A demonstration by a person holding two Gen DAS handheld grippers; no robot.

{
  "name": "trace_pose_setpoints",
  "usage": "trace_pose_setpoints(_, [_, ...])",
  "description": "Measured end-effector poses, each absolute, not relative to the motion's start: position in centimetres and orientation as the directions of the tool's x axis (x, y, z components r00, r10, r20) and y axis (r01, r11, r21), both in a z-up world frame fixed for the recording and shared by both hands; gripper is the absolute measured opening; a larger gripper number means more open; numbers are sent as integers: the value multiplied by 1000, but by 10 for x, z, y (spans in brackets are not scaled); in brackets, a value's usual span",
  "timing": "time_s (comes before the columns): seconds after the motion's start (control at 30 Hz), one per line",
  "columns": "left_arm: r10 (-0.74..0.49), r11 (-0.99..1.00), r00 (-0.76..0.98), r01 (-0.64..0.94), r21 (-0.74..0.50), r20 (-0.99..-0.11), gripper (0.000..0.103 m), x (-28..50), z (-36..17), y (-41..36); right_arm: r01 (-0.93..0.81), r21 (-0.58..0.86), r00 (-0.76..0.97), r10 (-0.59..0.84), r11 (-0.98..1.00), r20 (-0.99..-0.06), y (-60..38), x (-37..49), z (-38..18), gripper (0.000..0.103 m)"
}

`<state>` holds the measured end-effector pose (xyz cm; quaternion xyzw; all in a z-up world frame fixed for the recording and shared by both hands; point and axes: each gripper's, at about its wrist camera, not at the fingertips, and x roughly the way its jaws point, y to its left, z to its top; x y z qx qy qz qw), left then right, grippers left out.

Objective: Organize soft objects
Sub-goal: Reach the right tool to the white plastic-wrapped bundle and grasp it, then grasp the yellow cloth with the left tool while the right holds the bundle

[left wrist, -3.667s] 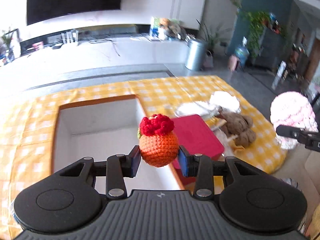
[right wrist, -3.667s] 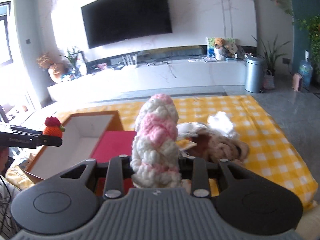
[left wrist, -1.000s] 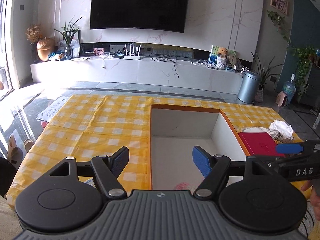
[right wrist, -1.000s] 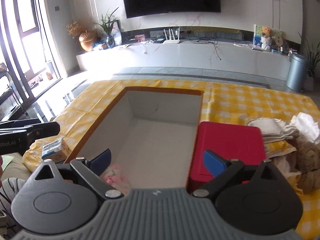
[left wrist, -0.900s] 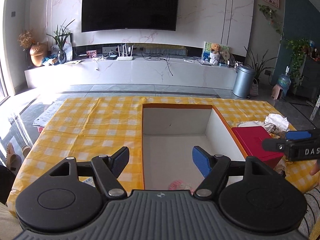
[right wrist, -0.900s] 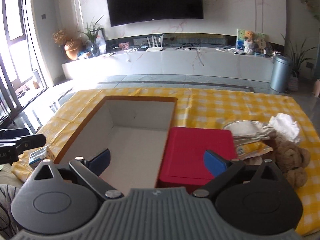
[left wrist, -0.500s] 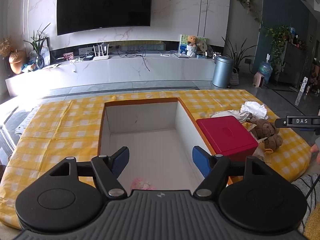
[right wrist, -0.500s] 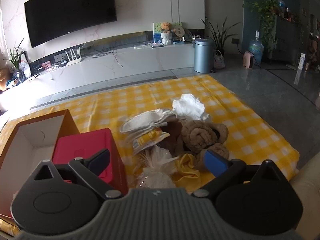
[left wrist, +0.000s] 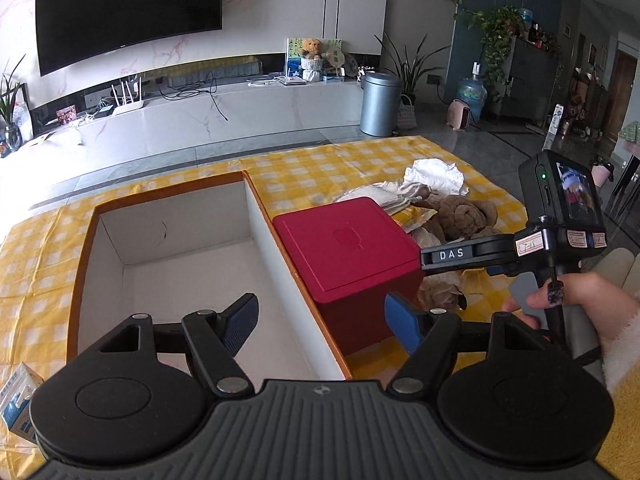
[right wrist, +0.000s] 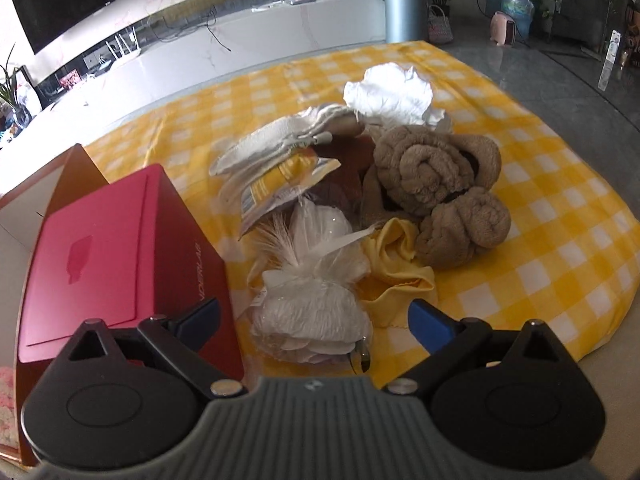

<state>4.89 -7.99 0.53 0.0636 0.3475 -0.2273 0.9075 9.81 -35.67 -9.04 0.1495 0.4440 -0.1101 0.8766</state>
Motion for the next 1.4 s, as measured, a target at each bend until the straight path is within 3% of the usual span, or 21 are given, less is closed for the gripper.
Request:
trace_pose_setpoints(0.33, [-356, 905, 639, 419, -80, -681, 85, 51, 0, -74, 396, 348, 559, 78, 850, -826, -387, 119, -113, 89])
trace_pose_setpoints(0.63, [-356, 900, 636, 430, -69, -684, 85, 43, 2, -79, 412, 469, 555, 193, 781, -809, -396, 125, -129, 89])
trace_pose_setpoints(0.8, [-353, 902, 637, 427, -68, -685, 85, 41, 3, -79, 400, 582, 567, 308, 708, -764, -402, 122, -136, 66])
trace_pose_setpoints(0.83, [-352, 902, 637, 426, -67, -685, 85, 41, 3, -78, 402, 577, 568, 301, 710, -766, -402, 121, -135, 59])
trace_pose_setpoints(1.2, [-343, 906, 638, 417, -64, -690, 85, 44, 2, -77, 382, 508, 627, 188, 772, -756, -402, 84, -109, 53])
trace_pose_setpoints(1.4, [-335, 908, 628, 415, -62, -703, 85, 50, -3, -78, 269, 593, 730, 241, 759, -640, -407, 51, -79, 53])
